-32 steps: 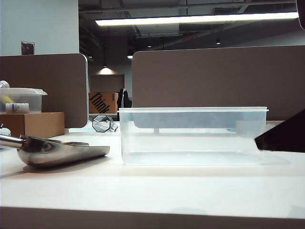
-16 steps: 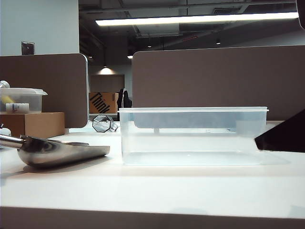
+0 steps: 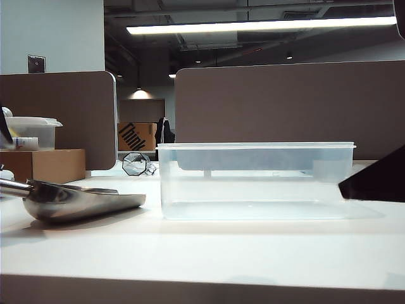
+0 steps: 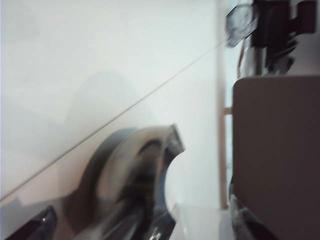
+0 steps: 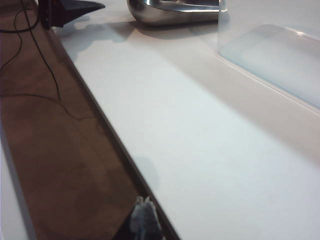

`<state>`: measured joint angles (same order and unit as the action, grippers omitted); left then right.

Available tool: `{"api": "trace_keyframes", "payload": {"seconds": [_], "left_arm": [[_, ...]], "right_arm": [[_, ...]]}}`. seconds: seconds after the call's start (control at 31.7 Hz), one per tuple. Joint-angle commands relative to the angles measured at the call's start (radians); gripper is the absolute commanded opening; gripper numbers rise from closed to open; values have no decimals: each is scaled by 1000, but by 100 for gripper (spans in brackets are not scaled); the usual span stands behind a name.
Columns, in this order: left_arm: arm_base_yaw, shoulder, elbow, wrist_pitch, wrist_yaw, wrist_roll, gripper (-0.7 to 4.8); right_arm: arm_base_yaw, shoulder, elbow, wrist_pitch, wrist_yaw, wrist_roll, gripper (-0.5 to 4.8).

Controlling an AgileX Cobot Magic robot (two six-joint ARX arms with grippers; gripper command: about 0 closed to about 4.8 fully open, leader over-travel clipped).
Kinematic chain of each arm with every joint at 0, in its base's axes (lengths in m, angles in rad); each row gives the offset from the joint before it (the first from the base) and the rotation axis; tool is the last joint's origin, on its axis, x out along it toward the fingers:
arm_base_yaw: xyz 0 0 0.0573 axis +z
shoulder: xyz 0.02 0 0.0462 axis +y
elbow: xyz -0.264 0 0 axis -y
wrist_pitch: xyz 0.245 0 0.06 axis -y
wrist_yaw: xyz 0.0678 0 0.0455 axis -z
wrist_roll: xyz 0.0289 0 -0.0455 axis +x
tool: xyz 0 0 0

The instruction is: Pick up the metal ice scoop from the table and place it inside the transparent plastic box.

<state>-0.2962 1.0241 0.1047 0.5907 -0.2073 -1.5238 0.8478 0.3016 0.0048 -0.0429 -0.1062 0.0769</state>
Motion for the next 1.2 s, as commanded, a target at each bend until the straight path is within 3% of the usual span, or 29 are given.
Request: {"api": "trace_keyframes", "payload": {"seconds": [0.03,0.22,0.32,0.47,0.6,0.7,0.85,1.11,1.2], "left_arm": [[1,0,3,33,-65,-2,479],[1,0,3,31,-104,-2,479],[1,1,3,20,-103,-2,421],[1,14,3,10,-88,-2,418],[1,42,4,10,-57,-3,313],[1,59,4,10,-50,-3,293],[1,63,4,18,-51,-2,203],[1,63,4,17,-51,-2,195],[1,63,4,17,-55,0,129]], "right_arm": [[1,0,1,17,-1,-2,-1],[2,0,1,17,-1,-2,-1],[3,0,1,17,-1,-2,-1],[2,0,1,17,-1,-2,-1],[2,0,1,17,-1,-2,-1],[2,0,1,17,-1,-2,-1],[2,0,1,17,-1,-2,-1],[2,0,1,17,-1,-2,-1],[2,0,1,17,-1,-2,-1]]}}
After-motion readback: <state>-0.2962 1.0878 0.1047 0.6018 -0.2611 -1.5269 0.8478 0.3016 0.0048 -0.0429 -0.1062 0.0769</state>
